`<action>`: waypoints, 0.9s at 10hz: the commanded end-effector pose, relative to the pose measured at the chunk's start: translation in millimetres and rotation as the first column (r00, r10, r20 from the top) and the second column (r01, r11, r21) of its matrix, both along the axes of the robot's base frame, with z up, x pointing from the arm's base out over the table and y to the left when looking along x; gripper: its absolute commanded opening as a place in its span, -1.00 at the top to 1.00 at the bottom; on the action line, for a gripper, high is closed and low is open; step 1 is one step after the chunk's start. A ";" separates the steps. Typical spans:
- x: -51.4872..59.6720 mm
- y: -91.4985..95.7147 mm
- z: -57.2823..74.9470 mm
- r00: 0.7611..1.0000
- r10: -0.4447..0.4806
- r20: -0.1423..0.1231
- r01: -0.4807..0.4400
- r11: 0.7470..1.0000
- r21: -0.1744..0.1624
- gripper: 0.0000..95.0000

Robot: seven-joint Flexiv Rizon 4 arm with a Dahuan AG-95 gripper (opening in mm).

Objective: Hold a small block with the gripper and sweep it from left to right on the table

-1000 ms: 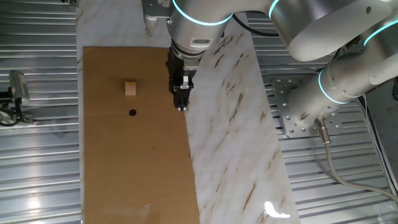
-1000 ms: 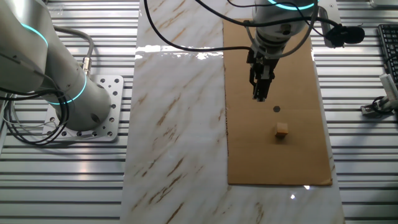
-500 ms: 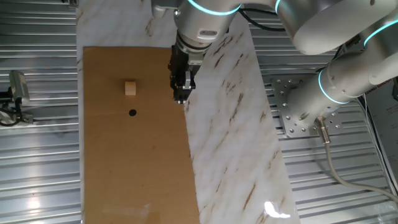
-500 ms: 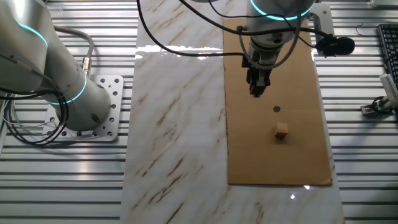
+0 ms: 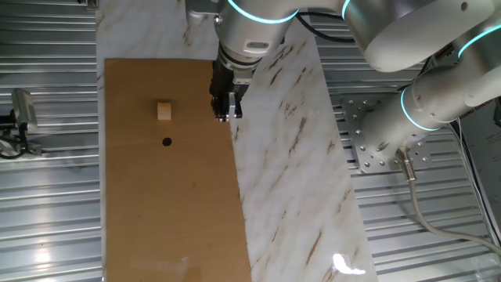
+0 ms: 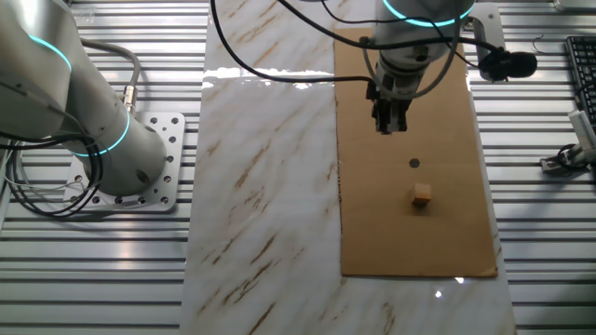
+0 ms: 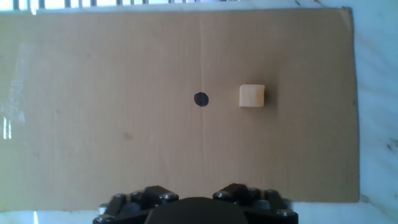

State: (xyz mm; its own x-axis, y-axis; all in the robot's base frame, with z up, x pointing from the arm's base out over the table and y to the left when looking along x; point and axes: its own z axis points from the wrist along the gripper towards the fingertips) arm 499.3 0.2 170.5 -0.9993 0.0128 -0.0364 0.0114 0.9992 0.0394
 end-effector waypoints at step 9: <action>4.5 -4.4 -16.5 1.000 0.017 0.003 -0.017 1.000 -0.008 1.00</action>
State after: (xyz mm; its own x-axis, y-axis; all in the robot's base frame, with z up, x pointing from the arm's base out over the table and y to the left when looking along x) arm 504.3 -4.5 151.5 -0.9992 -0.0038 -0.0396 -0.0050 0.9995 0.0299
